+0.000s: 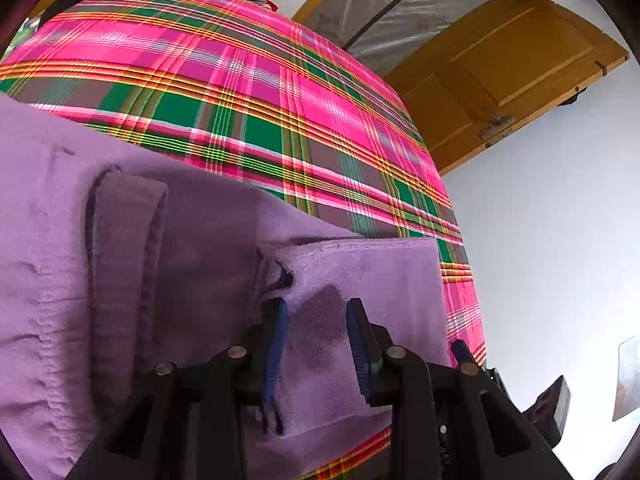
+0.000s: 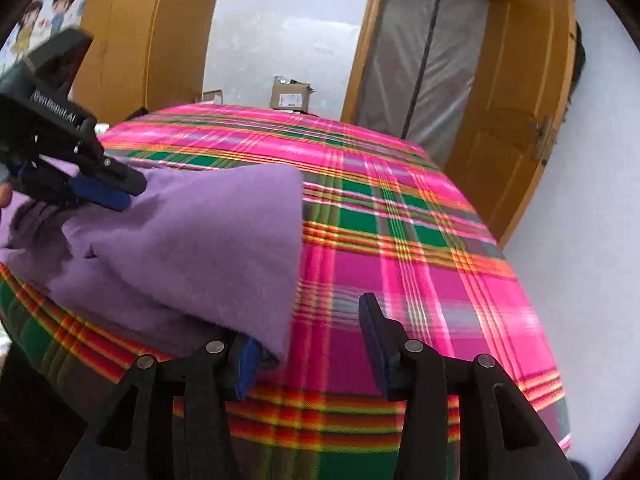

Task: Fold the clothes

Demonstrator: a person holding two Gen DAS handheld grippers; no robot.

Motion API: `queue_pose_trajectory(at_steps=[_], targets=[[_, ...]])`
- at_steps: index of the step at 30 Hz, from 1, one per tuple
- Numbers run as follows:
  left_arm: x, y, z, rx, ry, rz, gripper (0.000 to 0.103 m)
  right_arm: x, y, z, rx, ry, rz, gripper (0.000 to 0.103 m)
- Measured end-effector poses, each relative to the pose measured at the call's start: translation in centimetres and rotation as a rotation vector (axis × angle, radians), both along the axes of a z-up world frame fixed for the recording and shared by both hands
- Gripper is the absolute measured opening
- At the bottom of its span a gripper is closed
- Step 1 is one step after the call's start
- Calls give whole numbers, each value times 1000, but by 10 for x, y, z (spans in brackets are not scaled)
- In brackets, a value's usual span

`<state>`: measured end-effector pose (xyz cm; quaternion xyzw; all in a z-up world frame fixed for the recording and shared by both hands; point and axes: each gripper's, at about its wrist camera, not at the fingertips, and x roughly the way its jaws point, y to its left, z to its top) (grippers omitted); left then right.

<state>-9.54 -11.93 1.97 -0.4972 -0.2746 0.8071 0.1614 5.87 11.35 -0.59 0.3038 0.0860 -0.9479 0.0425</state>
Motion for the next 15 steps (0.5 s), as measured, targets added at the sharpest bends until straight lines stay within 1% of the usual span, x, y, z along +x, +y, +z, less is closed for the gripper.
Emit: queue_pose_trajectory(at_steps=[2, 5, 6, 8, 11, 12, 15], targets=[[1, 0, -1, 14, -5, -2, 31, 0, 11, 0, -78, -22, 7, 54], [6, 3, 0, 4, 0, -15, 31, -1, 31, -1, -232, -48, 16, 55], [7, 4, 0, -2, 2, -17, 31, -1, 35, -1, -255, -52, 21, 55], [10, 5, 1, -9, 4, -20, 31, 4, 29, -1, -212, -51, 38, 55], [11, 2, 1, 6, -5, -6, 31, 15, 13, 1, -52, -17, 81, 55], [11, 1, 0, 10, -7, -2, 31, 17, 11, 2, -26, -19, 89, 55], [12, 1, 0, 4, -3, -1, 31, 20, 12, 7, -10, -57, 115, 55]])
